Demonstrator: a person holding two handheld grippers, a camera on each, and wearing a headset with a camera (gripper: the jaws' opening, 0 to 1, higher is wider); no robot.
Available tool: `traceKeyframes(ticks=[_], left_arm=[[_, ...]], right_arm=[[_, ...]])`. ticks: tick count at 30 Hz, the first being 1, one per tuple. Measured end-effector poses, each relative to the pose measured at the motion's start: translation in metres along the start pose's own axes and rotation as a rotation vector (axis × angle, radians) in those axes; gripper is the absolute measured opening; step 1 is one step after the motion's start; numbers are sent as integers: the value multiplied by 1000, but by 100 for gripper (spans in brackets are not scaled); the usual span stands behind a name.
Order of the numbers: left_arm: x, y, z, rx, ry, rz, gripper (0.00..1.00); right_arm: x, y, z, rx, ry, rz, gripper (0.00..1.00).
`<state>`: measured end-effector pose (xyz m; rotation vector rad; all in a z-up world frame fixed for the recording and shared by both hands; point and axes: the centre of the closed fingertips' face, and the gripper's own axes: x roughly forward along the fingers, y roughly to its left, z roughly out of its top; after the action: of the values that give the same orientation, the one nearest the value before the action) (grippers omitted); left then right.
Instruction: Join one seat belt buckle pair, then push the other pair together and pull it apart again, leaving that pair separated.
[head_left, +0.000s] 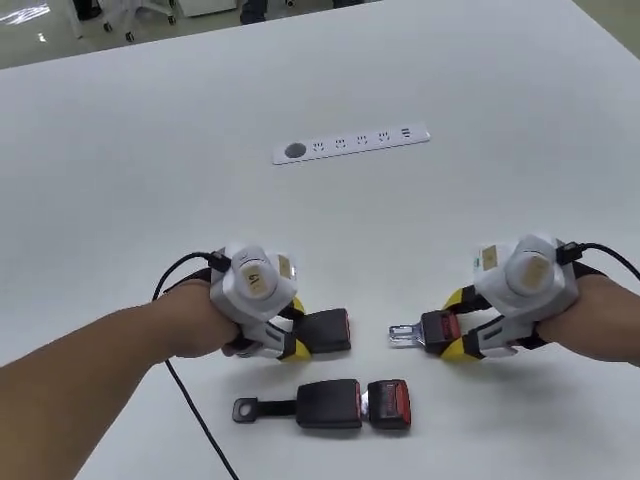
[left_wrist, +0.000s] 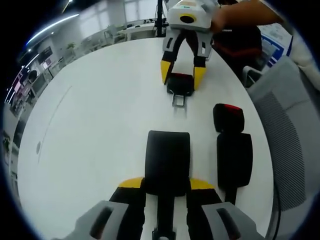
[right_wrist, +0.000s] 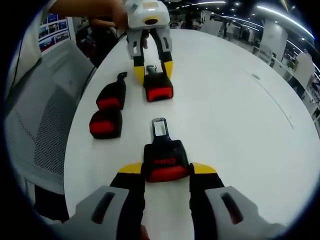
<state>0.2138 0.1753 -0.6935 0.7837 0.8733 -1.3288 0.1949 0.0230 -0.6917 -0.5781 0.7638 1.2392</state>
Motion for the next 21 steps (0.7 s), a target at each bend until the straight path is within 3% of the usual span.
traceKeyframes(ticks=[15, 21], left_arm=[[0, -1, 2, 12, 11, -4, 32], [0, -1, 2, 10, 8, -1, 32]], right_arm=[[21, 2, 31, 43, -51, -33, 33], [32, -4, 38, 46, -66, -30, 33]])
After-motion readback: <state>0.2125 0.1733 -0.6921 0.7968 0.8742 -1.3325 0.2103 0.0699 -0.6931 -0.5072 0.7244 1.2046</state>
